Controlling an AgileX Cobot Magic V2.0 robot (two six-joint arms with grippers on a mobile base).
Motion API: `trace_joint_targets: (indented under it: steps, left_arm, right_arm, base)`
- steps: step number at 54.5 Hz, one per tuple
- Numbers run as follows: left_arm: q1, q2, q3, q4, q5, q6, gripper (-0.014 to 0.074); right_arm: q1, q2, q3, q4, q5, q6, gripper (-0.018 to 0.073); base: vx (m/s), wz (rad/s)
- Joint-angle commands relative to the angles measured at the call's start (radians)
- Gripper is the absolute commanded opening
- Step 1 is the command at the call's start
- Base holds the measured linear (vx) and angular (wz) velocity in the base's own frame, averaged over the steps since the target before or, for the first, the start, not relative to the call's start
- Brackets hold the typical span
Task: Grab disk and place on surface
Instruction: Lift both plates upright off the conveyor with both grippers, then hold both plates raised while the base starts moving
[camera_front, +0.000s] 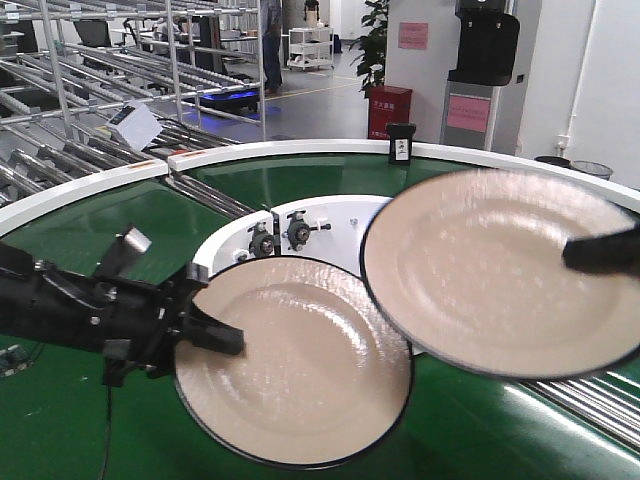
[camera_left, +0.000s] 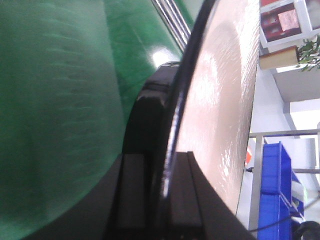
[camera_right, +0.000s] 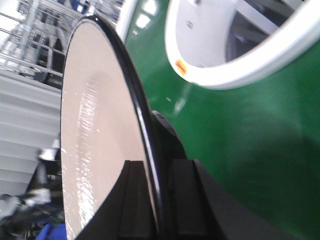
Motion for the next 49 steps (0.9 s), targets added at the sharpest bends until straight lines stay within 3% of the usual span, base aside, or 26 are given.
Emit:
trace_joint_targets:
  steps: [1, 12, 23, 34, 49]
  left_arm:
    - [-0.048, -0.07, -0.036, -0.127, -0.066, -0.045, -0.0001]
    - [-0.125, -0.137, -0.036, -0.122, -0.17, -0.095, -0.0001]
    - [-0.151, -0.172, -0.036, -0.116, -0.193, -0.159, -0.0001]
    - [-0.15, -0.172, -0.036, -0.114, -0.231, -0.225, -0.0001]
    - [-0.15, -0.172, -0.036, -0.116, -0.237, -0.225, -0.0001]
  right_arm:
    - [0.027, -0.04, -0.115, 0.091, -0.03, 0.069, -0.0006]
    - [0.19, -0.032, -0.244, -0.108, -0.112, 0.219, -0.0006]
    - [0.275, -0.032, -0.28, -0.112, -0.173, 0.258, -0.0006]
    - [0.282, -0.032, -0.28, -0.119, -0.178, 0.258, -0.0005]
    - [0.282, -0.032, -0.28, -0.119, -0.181, 0.258, -0.0005]
  base:
    - [0.0, 0.0]
    - [0.0, 0.0]
    - [0.0, 0.0]
    - [0.0, 0.0]
    - [0.0, 0.0]
